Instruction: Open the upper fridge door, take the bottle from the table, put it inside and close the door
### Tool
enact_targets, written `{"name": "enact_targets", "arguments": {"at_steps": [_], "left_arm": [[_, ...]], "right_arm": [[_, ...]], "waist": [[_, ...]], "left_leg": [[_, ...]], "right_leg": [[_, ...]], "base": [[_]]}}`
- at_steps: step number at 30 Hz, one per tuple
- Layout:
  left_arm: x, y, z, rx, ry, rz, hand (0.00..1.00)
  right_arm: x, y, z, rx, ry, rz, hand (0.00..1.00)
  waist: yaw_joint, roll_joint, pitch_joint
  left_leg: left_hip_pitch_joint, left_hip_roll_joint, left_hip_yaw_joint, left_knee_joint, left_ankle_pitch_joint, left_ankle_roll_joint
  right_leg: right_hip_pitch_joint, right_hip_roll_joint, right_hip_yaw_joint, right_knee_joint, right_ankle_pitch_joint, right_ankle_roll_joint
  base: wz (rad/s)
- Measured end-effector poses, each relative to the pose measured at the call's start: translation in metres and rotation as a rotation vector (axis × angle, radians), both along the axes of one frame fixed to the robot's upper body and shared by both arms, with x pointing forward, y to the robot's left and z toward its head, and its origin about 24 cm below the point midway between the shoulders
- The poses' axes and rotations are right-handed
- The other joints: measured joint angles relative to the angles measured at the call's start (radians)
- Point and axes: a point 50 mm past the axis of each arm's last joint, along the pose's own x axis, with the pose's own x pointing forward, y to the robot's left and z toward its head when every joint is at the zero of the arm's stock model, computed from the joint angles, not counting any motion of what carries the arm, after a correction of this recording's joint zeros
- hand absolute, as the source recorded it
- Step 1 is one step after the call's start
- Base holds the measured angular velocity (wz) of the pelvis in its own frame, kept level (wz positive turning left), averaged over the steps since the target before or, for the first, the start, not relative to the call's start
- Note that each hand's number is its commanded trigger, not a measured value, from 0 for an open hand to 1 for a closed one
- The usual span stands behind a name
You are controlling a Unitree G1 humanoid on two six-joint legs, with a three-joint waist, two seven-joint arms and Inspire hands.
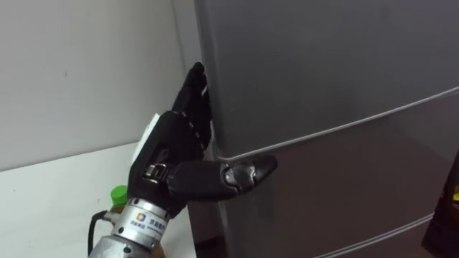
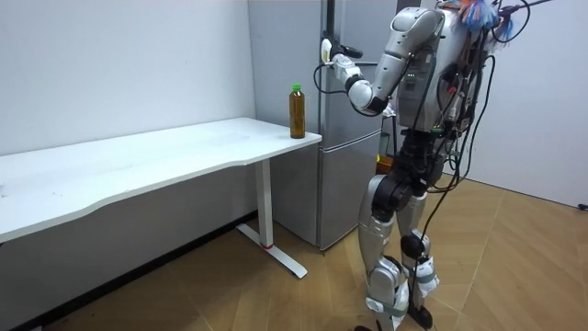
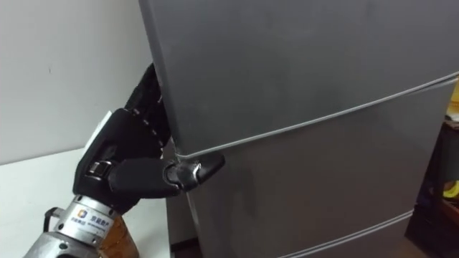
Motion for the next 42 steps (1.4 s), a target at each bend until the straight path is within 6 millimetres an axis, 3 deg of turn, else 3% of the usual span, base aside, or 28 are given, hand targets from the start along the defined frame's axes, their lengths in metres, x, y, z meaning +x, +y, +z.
{"name": "enact_targets", "arguments": {"at_steps": [30,32,34,36,37,42], "left_arm": [[-0.0047,-0.0069,0.0042,0.016,-0.025,-0.046,0.00],[-0.0052,-0.0072,0.0049,0.017,-0.025,-0.048,0.04],[-0.0054,-0.0073,0.0052,0.017,-0.026,-0.049,0.59],[-0.0052,-0.0066,0.0052,0.017,-0.026,-0.046,0.82],[-0.0051,-0.0061,0.0052,0.017,-0.026,-0.044,1.00],[-0.0053,-0.0046,0.0078,-0.016,-0.032,-0.031,1.00]], "right_arm": [[0.0003,0.0025,-0.0015,0.039,0.003,-0.067,0.00],[0.0003,0.0025,-0.0014,0.040,0.003,-0.067,0.00],[0.0003,0.0025,-0.0014,0.043,0.001,-0.066,0.00],[0.0003,0.0025,-0.0014,0.045,0.001,-0.065,0.00],[0.0003,0.0025,-0.0014,0.045,0.001,-0.065,0.00],[0.0002,0.0024,-0.0013,0.052,-0.002,-0.062,0.00]], "waist": [[-0.023,0.015,-0.0050],[-0.022,0.015,-0.0050],[-0.022,0.015,-0.0050],[-0.022,0.015,-0.0050],[-0.021,0.015,-0.0050],[-0.022,0.015,-0.0051]], "left_leg": [[-0.035,-0.001,-0.026,0.008,0.000,0.000],[-0.035,-0.001,-0.026,0.008,0.000,0.000],[-0.035,-0.002,-0.026,0.008,0.000,0.000],[-0.035,-0.002,-0.026,0.008,0.000,0.000],[-0.035,-0.002,-0.026,0.008,0.000,0.000],[-0.035,-0.002,-0.027,0.008,0.000,0.000]], "right_leg": [[-0.010,-0.001,-0.040,-0.005,0.002,0.000],[-0.010,-0.002,-0.040,-0.005,0.002,0.000],[-0.010,-0.002,-0.040,-0.005,0.002,0.000],[-0.010,-0.002,-0.040,-0.005,0.002,0.000],[-0.010,-0.002,-0.040,-0.005,0.002,0.000],[-0.009,-0.002,-0.041,-0.005,0.002,0.000]], "base": [[0.03],[0.00],[0.00],[0.00],[0.00],[0.00]]}}
